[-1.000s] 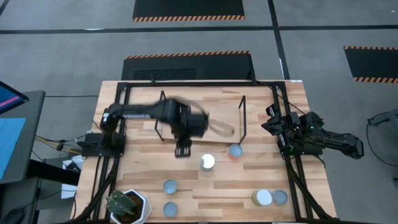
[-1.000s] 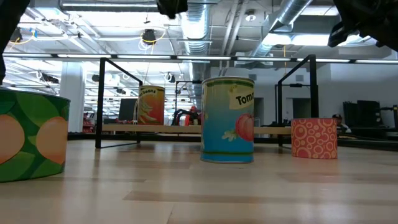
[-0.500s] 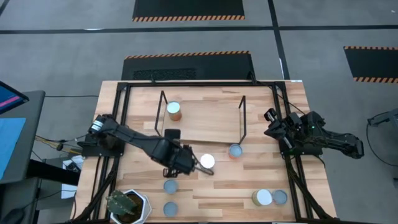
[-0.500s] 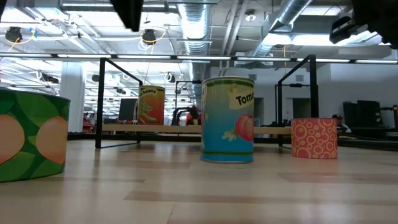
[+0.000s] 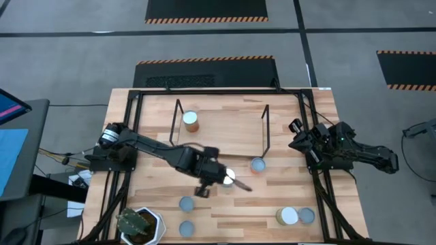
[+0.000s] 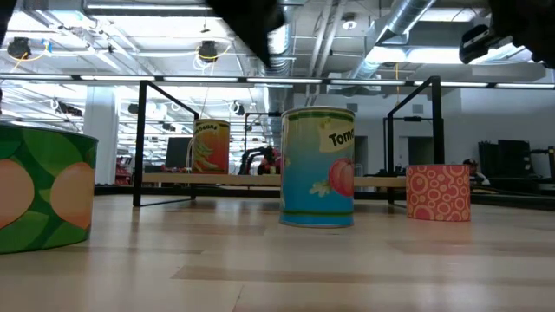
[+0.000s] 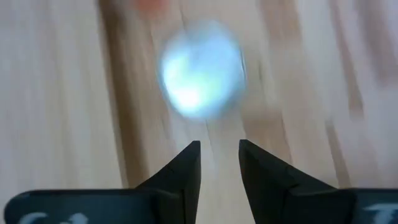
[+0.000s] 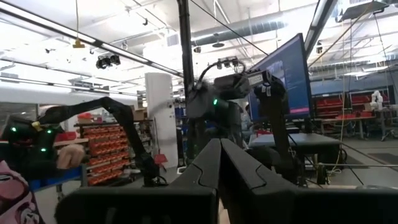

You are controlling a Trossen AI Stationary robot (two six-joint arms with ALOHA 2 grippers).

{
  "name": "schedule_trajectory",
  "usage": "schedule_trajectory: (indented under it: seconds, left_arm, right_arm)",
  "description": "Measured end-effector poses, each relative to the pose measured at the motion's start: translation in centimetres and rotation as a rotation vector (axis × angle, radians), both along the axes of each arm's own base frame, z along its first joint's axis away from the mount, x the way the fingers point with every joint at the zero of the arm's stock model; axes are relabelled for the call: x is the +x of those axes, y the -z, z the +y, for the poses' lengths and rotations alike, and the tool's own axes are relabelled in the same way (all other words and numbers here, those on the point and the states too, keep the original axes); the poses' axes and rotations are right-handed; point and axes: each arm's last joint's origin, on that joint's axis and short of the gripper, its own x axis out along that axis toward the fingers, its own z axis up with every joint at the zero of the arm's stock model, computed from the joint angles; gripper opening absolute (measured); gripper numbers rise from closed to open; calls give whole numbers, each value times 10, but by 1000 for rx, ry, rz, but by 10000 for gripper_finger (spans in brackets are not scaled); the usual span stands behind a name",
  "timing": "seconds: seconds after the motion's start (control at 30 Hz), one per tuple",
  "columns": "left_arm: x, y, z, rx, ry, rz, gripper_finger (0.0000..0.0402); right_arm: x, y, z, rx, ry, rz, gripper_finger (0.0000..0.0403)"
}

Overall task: Pick and place cans onto a shelf
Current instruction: Put the canned tomatoes on the shelf

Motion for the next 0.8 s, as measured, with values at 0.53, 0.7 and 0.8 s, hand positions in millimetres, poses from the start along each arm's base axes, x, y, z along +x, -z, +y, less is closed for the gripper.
schedule_trajectory:
  seconds: [0.53, 0.7, 0.8]
  left_arm:
    - [39, 34, 50, -152, -135, -7, 99]
    - [43, 48, 49, -176, -127, 34, 99]
    - [46, 53, 48, -178, -128, 38, 99]
  right_arm:
    - [0, 0, 0, -1, 1, 2, 33]
    - [0, 0, 0, -1, 1, 1, 33]
    - [0, 0, 0, -1, 1, 2, 33]
